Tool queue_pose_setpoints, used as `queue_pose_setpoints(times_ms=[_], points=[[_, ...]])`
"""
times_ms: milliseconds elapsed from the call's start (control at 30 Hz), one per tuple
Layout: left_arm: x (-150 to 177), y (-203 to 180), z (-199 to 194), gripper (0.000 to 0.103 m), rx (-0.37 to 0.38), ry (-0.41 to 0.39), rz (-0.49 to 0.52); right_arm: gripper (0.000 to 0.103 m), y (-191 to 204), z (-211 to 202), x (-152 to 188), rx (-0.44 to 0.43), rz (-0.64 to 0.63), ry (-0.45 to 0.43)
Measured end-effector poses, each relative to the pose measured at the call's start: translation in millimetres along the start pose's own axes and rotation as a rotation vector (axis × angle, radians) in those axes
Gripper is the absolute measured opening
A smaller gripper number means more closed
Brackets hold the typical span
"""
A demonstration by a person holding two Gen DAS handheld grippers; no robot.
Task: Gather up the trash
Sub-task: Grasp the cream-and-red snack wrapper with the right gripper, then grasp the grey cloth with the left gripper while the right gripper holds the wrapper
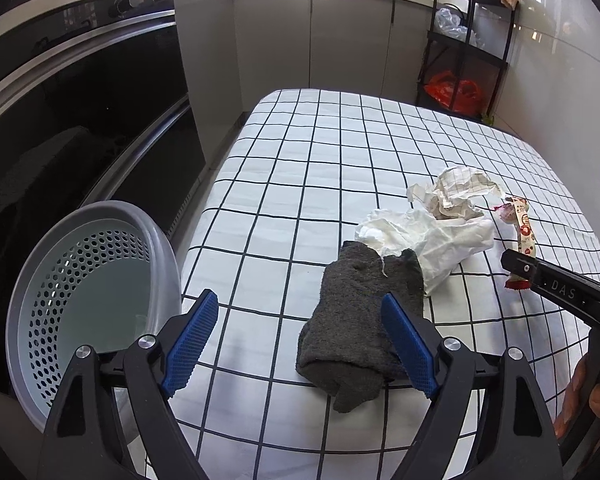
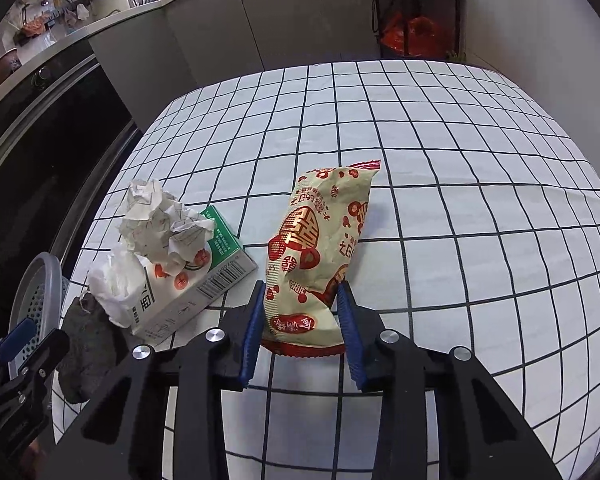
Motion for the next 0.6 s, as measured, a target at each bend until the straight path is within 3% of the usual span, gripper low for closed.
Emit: queue_pose_setpoints(times_ms=[367, 533, 600], points=[[10.3, -29.2, 11.4, 0.093, 0.049, 0.037, 0.027, 0.035, -8.6, -20.5, 13.4, -0.043, -0.008, 0.006], [15.2, -24.5, 27.3, 0.093, 0.043, 0.077, -0.001, 0.035, -6.8, -19.3, 14.4, -0.058, -0.015, 0.02], [16.6, -23.4, 31.6, 0.086, 0.046, 0.089, -0.015, 0.035, -6.2, -19.4, 15.5, -0.062, -0.017, 0.023]])
Point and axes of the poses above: each gripper's, at about its wrist camera, not at the fingertips, and z roughly the way its jaws point, y to its left, x to its underside, the point moved 10 cm from there along z, roughly the way its jaws point, and after that the axes turned 2 degrees about x, right-handed, at the moved point
